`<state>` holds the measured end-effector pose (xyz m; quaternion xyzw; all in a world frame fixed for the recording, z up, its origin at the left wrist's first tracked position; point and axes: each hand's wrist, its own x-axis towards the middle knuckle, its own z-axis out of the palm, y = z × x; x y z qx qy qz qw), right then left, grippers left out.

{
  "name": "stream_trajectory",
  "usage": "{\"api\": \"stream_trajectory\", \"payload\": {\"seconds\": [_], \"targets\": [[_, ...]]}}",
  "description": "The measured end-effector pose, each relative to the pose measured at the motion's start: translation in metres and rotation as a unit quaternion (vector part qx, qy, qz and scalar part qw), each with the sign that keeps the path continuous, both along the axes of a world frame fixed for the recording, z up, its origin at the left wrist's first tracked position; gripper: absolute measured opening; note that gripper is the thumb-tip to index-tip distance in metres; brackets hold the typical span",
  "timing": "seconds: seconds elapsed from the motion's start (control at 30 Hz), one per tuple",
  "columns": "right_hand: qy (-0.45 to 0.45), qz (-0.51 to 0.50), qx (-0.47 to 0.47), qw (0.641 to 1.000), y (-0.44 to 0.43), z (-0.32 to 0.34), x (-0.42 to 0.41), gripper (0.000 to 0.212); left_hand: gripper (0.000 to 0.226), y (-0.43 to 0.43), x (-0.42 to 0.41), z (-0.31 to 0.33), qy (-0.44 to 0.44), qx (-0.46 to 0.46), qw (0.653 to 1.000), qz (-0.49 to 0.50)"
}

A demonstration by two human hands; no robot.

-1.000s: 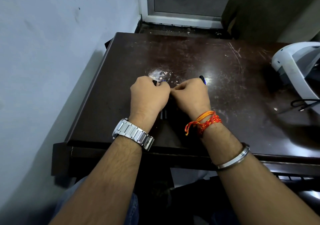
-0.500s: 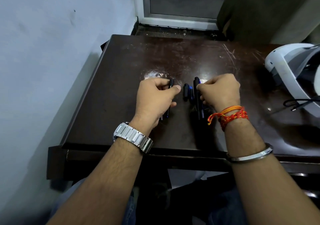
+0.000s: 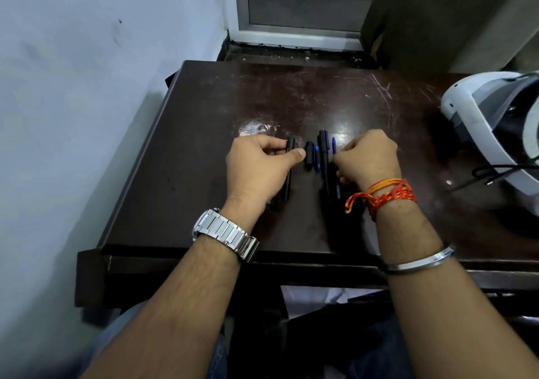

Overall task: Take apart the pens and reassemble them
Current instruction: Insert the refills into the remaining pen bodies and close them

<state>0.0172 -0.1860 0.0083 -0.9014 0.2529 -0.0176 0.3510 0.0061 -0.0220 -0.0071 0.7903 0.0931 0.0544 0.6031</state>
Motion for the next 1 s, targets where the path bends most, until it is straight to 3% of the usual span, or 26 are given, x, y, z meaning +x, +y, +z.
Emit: {"api": "stream_trajectory", "payload": {"seconds": [0.37, 0.5, 0.73, 1.0], "targets": [[0.004, 0.004, -0.051, 0.999, 0.0, 0.0, -0.001, 0.025, 0.022, 0.001, -0.002, -0.002, -0.007, 0.013, 1.0, -0.026], [-0.079, 0.0, -0.057, 0.995, 0.005, 0.004, -0.003, 0.023, 0.021, 0.002, -0.003, 0.0, 0.014, 0.006, 0.998, -0.055], [-0.273, 0.002, 0.119, 0.955, 0.033, 0.016, -0.003, 0.017, 0.025, -0.001, -0.006, 0.0, 0.026, 0.028, 0.992, -0.121], [-0.367, -0.03, 0.199, 0.908, 0.037, 0.016, 0.0, 0.008, 0.023, 0.0, -0.007, -0.001, 0.042, 0.046, 0.987, -0.145]]}}
